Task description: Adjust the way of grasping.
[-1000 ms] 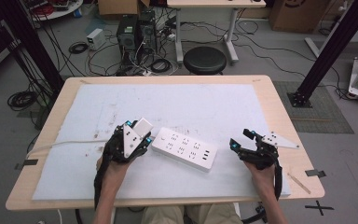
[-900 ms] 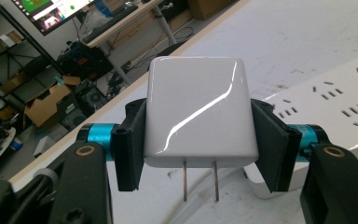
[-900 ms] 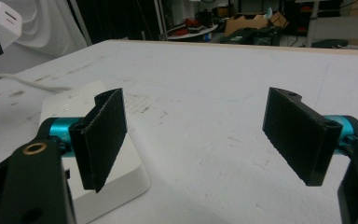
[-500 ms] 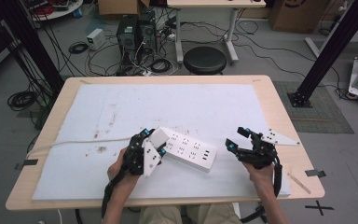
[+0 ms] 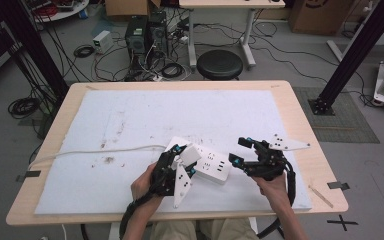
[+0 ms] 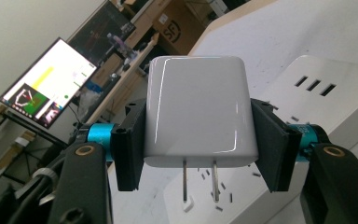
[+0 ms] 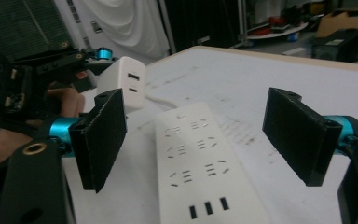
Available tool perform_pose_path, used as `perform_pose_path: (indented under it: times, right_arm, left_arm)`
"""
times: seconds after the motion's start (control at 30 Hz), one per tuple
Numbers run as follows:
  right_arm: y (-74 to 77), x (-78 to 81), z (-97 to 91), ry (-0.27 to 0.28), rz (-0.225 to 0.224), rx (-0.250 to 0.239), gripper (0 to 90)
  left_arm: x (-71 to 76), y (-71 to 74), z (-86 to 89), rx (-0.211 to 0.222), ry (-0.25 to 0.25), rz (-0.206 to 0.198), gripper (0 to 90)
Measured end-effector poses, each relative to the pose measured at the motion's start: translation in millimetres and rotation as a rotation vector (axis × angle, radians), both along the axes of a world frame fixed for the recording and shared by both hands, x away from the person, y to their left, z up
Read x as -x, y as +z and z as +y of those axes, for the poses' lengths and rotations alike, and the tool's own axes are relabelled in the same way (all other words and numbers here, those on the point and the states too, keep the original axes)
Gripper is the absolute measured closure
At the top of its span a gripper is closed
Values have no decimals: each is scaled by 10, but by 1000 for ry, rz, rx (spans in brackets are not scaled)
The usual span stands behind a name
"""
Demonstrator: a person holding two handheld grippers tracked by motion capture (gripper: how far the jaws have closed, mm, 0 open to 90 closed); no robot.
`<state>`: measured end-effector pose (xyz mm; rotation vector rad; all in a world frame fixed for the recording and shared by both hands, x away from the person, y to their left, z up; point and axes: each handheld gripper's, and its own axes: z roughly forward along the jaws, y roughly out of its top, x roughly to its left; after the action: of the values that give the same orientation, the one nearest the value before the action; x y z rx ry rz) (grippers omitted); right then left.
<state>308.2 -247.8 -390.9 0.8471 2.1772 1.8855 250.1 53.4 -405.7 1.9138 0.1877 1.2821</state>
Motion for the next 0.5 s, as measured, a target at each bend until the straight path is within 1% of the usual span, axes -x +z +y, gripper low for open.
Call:
perform_pose_path:
  times: [0.07,0.13,0.2,0.23,0.27,0.3,0.37,0.43,0.47,0.5]
  right_arm:
    - [5,-18,34,37,28,-9,223]
    - [13,-25,61,58,40,-16,223]
    - [13,-48,79,83,42,-27,223]
    - [13,-56,88,94,56,-28,223]
    - [14,-71,103,120,74,-33,223]
    - [14,-71,103,120,74,-33,223]
    - [10,-89,126,157,89,-42,223]
    - [5,-98,146,179,105,-47,223]
    - [1,-101,157,193,112,-41,223]
    - [-4,-102,175,200,118,-37,223]
  left_arm:
    - [12,-8,-30,-3,-12,-4,424]
    - [31,-13,-57,-5,-19,-17,424]
    - [48,-16,-84,-7,-24,-30,424]
    - [51,-21,-97,-7,-29,-35,424]
    - [59,-27,-114,-10,-34,-43,424]
    - [68,-31,-126,-13,-42,-49,424]
    - [81,-40,-156,-17,-61,-65,424]
    - [86,-54,-190,-32,-72,-76,424]
    - [86,-56,-203,-42,-79,-82,424]
    - [88,-63,-217,-43,-85,-85,424]
